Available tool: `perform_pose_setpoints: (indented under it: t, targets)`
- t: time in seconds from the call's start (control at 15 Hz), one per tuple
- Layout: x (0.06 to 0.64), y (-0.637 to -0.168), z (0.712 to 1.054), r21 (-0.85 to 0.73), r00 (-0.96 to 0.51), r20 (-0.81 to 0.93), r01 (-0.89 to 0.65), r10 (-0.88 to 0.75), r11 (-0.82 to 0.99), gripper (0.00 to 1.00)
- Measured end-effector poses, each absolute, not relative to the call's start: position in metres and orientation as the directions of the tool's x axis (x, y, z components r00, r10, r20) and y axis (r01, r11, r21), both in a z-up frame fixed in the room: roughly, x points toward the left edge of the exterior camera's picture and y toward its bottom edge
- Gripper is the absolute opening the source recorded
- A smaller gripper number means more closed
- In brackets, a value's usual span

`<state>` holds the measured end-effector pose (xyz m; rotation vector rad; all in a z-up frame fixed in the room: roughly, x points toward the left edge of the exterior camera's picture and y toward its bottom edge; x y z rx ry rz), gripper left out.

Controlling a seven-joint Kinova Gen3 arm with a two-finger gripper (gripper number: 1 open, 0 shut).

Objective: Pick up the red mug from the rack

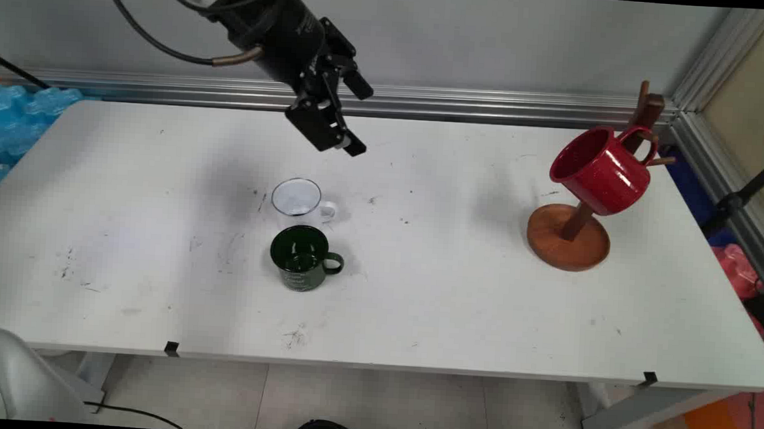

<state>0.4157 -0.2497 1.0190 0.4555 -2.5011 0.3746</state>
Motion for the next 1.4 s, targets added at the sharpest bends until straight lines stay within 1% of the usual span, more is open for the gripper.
perform_pose_setpoints:
  t: [0.27, 0.73, 1.4]
  targets:
    - [0.402, -0.259, 1.019, -0.144, -0.76, 0.595, -0.42, -0.26, 0.896, 1.0]
    - [0.366, -0.29, 1.012, -0.084, -0.686, 0.664, -0.465, -0.298, 0.881, 1.0]
    - [0.331, -0.33, 0.996, 0.019, -0.608, 0.72, -0.463, -0.334, 0.886, 1.0]
